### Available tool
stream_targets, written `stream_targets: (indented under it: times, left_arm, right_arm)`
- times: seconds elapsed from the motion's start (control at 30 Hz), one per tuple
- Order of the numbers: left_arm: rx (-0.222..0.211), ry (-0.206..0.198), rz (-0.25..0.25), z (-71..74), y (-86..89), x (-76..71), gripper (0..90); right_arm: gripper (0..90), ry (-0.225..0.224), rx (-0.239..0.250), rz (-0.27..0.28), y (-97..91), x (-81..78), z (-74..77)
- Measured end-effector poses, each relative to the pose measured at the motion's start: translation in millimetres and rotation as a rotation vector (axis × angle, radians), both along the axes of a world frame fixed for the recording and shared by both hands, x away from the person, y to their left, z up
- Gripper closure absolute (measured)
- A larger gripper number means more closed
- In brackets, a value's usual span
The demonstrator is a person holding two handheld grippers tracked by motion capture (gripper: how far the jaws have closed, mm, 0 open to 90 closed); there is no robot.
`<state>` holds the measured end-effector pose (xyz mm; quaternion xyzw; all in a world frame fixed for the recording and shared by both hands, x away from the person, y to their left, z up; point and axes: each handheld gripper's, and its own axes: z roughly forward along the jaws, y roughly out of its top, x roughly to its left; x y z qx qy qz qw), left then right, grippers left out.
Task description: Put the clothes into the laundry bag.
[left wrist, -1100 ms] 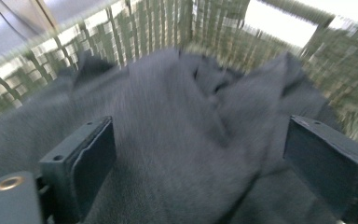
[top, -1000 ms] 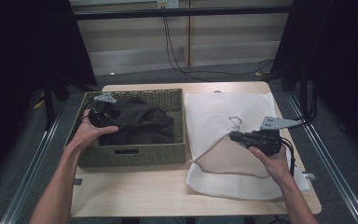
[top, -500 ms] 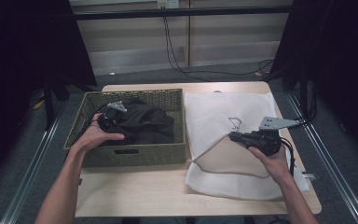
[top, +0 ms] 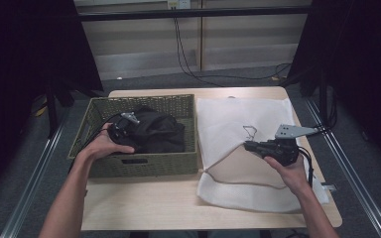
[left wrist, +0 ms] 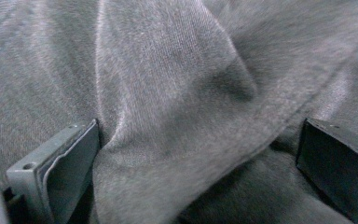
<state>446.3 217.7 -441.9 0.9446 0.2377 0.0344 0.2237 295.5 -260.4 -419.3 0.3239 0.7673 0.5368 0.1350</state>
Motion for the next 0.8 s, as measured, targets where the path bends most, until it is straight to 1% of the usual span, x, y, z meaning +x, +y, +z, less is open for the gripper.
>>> stream_targets:
  times: [0.03, 0.07, 0.1, 0.13, 0.17, 0.2, 0.23, 0.27, 0.3, 0.33, 0.37, 0.4, 0.5, 0.53, 0.57, 0.6, 0.63, 0.67, 0.7, 0.73, 0.77, 0.8]
  left_arm:
    - [0.0, 0.0, 0.0, 0.0, 0.0, 0.0, 0.0]
    - [0.039, -0.016, -0.006, -0.9, -6.1, 3.3, 0.0]
    - [0.039, -0.016, -0.006, -0.9, -6.1, 3.3, 0.0]
    - [0.045, -0.025, 0.005, -6.3, -10.2, 3.7, 0.0]
    - [0.045, -0.025, 0.005, -6.3, -10.2, 3.7, 0.0]
    - [0.055, -0.043, 0.004, -9.4, -11.1, 3.8, 0.0]
    - [0.05, -0.036, 0.008, -11.6, -11.4, 2.8, 0.0]
    - [0.042, -0.045, 0.0, -13.1, -9.7, 2.9, 0.0]
    - [0.034, -0.042, 0.003, -13.6, -8.4, 2.6, 0.0]
    - [0.043, -0.043, -0.001, -16.7, -8.1, 2.4, 0.0]
    - [0.068, -0.039, -0.024, -18.7, -9.8, 2.0, 0.0]
    - [0.096, -0.027, -0.029, -20.3, -11.1, 3.0, 0.0]
    - [0.112, -0.023, -0.025, -23.8, -14.5, 3.7, 0.0]
    - [0.134, -0.011, -0.04, -23.0, -15.3, 6.1, 0.0]
    - [0.132, -0.004, -0.017, -23.6, -16.1, 5.1, 0.0]
    - [0.141, -0.006, -0.033, -23.3, -15.6, 7.4, 0.0]
    - [0.133, 0.005, -0.012, -24.4, -16.2, 6.8, 0.1]
    - [0.133, 0.005, -0.012, -24.4, -16.2, 6.8, 0.3]
    - [0.172, 0.012, -0.034, -22.0, -16.6, 10.3, 1.9]
    - [0.161, 0.032, 0.002, -22.6, -17.5, 9.9, 4.3]
    - [0.159, 0.032, 0.008, -22.6, -18.8, 10.5, 5.6]
    - [0.183, 0.028, 0.013, -21.4, -19.1, 11.3, 7.6]
  right_arm:
    - [88.9, 0.0, 0.0, 0.0, 0.0, 0.0, 0.0]
    - [88.9, 0.004, -0.001, 0.003, 0.3, 0.8, -0.7]
    - [88.9, 0.004, -0.001, 0.003, 0.3, 0.8, -0.7]
    - [88.8, 0.006, -0.002, 0.004, 1.1, 1.0, -1.2]
    - [88.8, 0.006, -0.002, 0.004, 1.1, 1.0, -1.2]
    - [88.8, 0.006, -0.005, 0.005, 1.4, 1.1, -1.4]
    - [88.8, 0.006, -0.005, 0.005, 1.4, 1.1, -1.4]
    - [88.8, 0.006, -0.006, 0.005, 1.4, 1.1, -1.4]
    - [88.8, 0.007, -0.006, 0.005, 1.3, 1.1, -1.8]
    - [88.8, 0.007, -0.008, 0.006, 1.2, 1.3, -2.1]
    - [88.8, 0.008, -0.01, 0.006, 1.4, 1.6, -2.5]
    - [88.8, 0.01, -0.011, 0.006, 1.6, 1.7, -2.9]
    - [88.8, 0.013, -0.009, 0.006, 2.0, 1.6, -3.3]
    - [88.8, 0.013, -0.013, 0.01, 2.1, 2.1, -4.1]
    - [88.8, 0.013, -0.011, 0.009, 2.0, 2.2, -4.1]
    - [88.8, 0.014, -0.01, 0.009, 1.9, 2.3, -4.1]
    - [88.8, 0.014, -0.011, 0.01, 1.9, 2.2, -4.0]
    - [88.8, 0.013, -0.013, 0.01, 1.7, 2.0, -3.9]
    - [88.8, 0.014, -0.011, 0.01, 1.5, 2.0, -3.9]
    - [88.8, 0.014, -0.012, 0.01, 1.4, 2.1, -4.1]
    - [88.8, 0.015, -0.012, 0.009, 1.6, 2.1, -4.2]
    - [88.8, 0.014, -0.011, 0.011, 1.8, 2.0, -4.3]
